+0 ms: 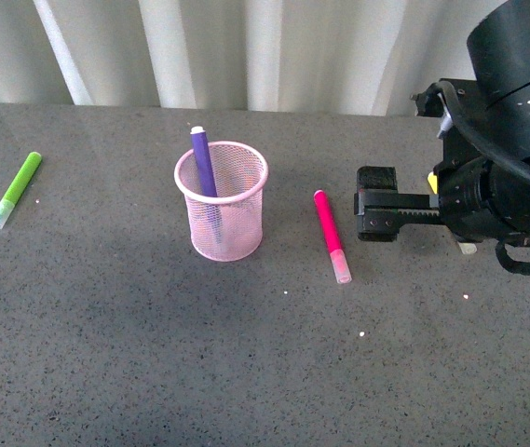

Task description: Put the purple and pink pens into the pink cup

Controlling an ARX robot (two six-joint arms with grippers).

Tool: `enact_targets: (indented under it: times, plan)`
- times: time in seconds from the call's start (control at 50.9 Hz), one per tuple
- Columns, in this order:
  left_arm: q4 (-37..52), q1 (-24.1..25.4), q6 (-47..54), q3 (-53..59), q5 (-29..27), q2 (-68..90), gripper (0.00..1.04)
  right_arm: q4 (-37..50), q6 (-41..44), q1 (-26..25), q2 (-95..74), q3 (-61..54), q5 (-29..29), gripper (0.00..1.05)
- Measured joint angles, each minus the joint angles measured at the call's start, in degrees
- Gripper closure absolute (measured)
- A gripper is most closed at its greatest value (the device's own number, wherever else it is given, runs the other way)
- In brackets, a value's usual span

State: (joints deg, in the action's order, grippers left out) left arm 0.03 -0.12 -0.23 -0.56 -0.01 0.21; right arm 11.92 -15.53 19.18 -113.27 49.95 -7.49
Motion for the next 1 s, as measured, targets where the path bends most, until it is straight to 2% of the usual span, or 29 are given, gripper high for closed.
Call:
enact_targets:
  times: [0.668,1.002]
  plan:
    - [0.00,0.00,0.00,0.00,-0.02,0.00,0.07,-4.11,-1.81,4.44,-14.14,17.09,-3.17,0.07]
    - [0.00,0.00,0.00,0.00,-0.02,0.00,0.07,-5.49,-2.54,5.01,-18.29,20.79,-4.26,0.07]
